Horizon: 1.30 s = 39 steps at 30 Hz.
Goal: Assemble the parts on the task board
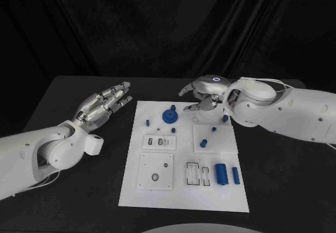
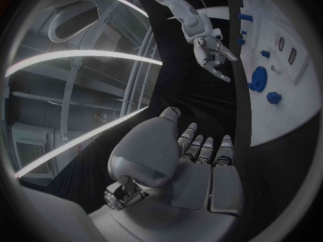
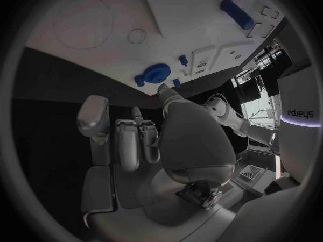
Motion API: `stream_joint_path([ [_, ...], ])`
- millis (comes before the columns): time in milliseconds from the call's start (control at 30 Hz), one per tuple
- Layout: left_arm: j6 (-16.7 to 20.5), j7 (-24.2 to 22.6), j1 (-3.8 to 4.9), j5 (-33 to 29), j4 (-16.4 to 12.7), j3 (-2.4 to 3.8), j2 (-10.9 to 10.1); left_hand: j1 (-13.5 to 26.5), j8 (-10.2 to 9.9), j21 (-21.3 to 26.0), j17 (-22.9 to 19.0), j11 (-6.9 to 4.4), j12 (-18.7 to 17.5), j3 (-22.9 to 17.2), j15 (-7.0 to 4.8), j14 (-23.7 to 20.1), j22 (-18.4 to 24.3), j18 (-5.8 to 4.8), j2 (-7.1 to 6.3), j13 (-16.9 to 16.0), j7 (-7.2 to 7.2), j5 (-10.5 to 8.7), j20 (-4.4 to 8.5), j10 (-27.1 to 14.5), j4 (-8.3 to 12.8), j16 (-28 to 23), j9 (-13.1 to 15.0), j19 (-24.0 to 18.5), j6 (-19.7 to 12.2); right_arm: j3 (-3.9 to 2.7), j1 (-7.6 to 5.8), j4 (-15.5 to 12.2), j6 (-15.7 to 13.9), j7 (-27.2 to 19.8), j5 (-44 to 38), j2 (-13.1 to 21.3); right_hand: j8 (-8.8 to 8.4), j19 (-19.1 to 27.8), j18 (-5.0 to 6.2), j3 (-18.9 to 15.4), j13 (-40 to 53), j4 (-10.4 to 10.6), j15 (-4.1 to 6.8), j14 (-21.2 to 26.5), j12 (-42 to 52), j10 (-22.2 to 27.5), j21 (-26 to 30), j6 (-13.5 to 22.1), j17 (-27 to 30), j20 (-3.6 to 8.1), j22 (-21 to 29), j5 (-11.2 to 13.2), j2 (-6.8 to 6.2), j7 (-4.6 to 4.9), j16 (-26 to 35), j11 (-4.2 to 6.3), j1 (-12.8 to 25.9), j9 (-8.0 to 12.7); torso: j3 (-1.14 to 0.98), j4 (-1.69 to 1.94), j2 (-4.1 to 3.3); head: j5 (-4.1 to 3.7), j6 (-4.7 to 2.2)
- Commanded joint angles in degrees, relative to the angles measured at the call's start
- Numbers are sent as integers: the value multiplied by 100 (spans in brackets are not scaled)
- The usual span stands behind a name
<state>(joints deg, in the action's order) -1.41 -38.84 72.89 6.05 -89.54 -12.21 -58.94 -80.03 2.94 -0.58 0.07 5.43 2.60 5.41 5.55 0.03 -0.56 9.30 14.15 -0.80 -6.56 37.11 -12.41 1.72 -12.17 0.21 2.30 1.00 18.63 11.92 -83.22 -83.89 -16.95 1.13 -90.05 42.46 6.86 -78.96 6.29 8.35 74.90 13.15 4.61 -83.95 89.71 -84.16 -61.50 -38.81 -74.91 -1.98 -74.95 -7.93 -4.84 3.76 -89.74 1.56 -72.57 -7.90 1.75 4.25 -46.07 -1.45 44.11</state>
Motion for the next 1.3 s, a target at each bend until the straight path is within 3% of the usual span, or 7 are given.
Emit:
stream_joint_path([
  [33, -25, -178, 6, -23, -27, 4, -14, 43, 32, -24, -7, 27, 33, -34, 30, -3, -7, 109, 19, -6, -44, 27, -33, 4, 2, -21, 6, 7, -8, -5, -131, -295, -284, 15, 197, 330, 81, -87, -96, -43, 1510, 19, -39, -605, 29, -584, -167, -380, -1509, -16, -434, -61, 58, 35, -26, -62, 51, -65, 2, -8, 6, -22, -12],
  [200, -31, -183, 5, -23, -38, 4, -8, 44, 32, -26, -7, 31, 32, -37, 34, -3, -9, 110, 15, -6, -46, 28, -39, 4, 6, -21, 7, 10, -7, -3, -223, -701, -277, -2, 337, 978, 146, -291, -179, -131, 1510, 42, -37, -605, 29, -584, -640, -685, -1509, -19, -679, -246, 15, 35, -26, -61, 106, -141, 3, -14, 14, -8, -23],
  [300, -43, -180, 5, -23, -35, 4, -11, 45, 31, -25, -7, 33, 31, -39, 36, -3, -8, 110, 15, -6, -47, 28, -41, 3, 7, -21, 6, 9, -14, -1, -161, -841, -350, -52, 346, 1282, 227, -588, -322, -101, 1510, 23, -3, -605, 29, -584, -1387, -937, -1509, 12, -992, -696, 6, -12, -26, -19, 42, -226, 0, -20, 17, 9, -11],
  [700, -117, -176, 1, -23, -20, 3, 3, 44, 29, -28, -7, 37, 27, -51, 48, -3, -10, 110, 17, -5, -48, 30, -50, 1, 14, -21, 5, 13, -21, 1, 396, -752, -393, 166, 3, 1759, 446, -700, -389, -74, 1510, 20, 47, -605, 29, -584, -1747, -811, -1509, 63, -1181, -1033, -72, -48, -26, 22, -55, -555, -7, -7, 3, -47, 24],
  [833, -122, -168, -2, -23, -17, 3, -11, 44, 29, -28, -7, 37, 27, -51, 48, -3, -10, 110, 17, -5, -48, 30, -50, 1, 14, -21, 5, 13, -21, 2, 552, -691, -567, 131, -72, 1842, 947, -701, -393, -115, 1510, 257, 57, -605, 29, -584, -1786, -129, -1509, 80, -1196, -907, -201, -65, -26, 38, 23, -1004, -5, -23, 6, -14, 49],
  [1033, -145, -157, -4, -23, -15, 3, -10, 43, 31, -30, -7, 41, 26, -64, 60, -3, -11, 110, 21, -4, -53, 29, -60, 0, 21, -21, 5, 16, -15, 2, 667, -634, -772, 24, -105, 1918, 2034, -704, -399, -75, 1510, 347, 37, -605, 29, -584, -1831, 927, -1509, 60, -1202, -960, -298, -34, -26, 10, 152, -1718, -9, -16, 1, -24, 83],
  [1300, -168, -147, -6, -23, -8, 3, -2, 42, 33, -31, -7, 49, 28, -75, 66, -3, -11, 110, 23, -5, -64, 29, -67, 2, 27, -21, 6, 17, -10, 2, 719, -623, -803, 23, -115, 1953, 2511, -686, -392, -68, 1510, 352, 8, -605, 29, -584, -1802, 1635, -1509, 35, -1191, -939, -374, 14, -26, -26, 174, -1941, -14, 12, -22, -87, 68],
])
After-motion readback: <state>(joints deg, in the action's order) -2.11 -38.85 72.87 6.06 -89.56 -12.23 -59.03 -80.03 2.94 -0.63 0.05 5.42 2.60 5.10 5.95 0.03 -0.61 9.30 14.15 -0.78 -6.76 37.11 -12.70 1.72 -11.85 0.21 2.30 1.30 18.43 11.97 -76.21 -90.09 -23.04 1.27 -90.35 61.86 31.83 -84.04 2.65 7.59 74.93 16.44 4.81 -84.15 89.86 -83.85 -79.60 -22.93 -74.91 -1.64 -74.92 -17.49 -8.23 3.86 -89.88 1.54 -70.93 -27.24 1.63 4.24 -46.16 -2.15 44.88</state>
